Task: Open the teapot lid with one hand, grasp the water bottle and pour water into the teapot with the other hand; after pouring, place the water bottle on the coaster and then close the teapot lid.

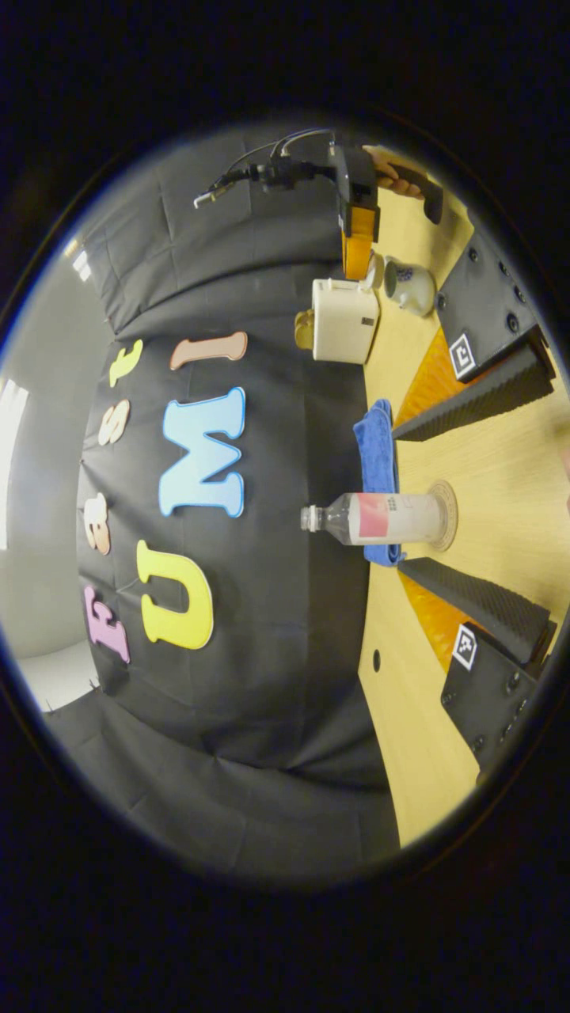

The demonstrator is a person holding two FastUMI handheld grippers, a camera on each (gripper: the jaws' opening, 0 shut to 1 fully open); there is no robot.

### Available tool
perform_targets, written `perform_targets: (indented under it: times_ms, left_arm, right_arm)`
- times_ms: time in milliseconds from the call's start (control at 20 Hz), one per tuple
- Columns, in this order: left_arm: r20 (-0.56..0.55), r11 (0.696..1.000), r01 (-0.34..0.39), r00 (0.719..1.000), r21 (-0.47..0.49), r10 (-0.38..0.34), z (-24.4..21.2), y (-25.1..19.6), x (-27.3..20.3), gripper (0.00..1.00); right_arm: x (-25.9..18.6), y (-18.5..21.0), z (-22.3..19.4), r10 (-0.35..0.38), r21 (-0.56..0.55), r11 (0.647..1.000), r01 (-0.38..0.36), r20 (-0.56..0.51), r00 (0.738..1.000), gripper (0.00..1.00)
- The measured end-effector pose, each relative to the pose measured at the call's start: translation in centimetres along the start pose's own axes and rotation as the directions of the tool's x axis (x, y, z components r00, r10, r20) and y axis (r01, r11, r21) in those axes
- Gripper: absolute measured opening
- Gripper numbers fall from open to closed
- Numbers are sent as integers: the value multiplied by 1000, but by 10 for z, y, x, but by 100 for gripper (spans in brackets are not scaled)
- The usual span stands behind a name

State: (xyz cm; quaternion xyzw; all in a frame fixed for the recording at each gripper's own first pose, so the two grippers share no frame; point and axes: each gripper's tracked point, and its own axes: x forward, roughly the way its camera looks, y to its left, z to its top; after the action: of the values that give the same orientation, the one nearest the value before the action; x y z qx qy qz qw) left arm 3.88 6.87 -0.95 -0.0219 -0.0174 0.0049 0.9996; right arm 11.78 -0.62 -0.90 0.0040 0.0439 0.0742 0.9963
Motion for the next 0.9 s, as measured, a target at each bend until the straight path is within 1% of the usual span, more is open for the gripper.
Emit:
perform_targets:
  times_ms: [100,150,250,450,650,700,750,800,900]
  left_arm:
    - [18,1000,-11,1000,20,11,4,2,-2,100]
    - [20,1000,-5,1000,28,4,4,0,-2,100]
    - [19,999,6,1000,38,-6,3,-7,-2,100]
    - [35,998,3,999,64,-5,6,-8,-5,100]
    - [39,998,6,999,65,-8,6,-11,-5,100]
    - [42,998,0,999,66,-3,7,-9,-6,100]
    - [49,998,1,999,62,-4,9,-9,-7,100]
    - [58,998,2,998,56,-5,12,-8,-9,100]
    - [62,999,-1,998,51,-2,12,-7,-9,100]
  right_arm:
    - [3,-5,2,-18,1,1000,18,7,1000,2]
    - [4,-5,0,-21,6,1000,20,5,1000,2]
    - [7,-1,-8,-9,7,1000,9,-14,1000,2]
    - [13,-4,-20,-14,34,999,16,-44,999,2]
    - [13,-2,-23,-15,22,1000,17,-53,998,2]
    - [11,-2,-23,-17,22,1000,18,-55,998,3]
    - [13,-1,-23,-14,25,1000,16,-54,998,9]
    - [11,-1,-24,-13,25,1000,14,-52,999,11]
    - [11,-3,-22,-22,15,1000,23,-54,998,11]
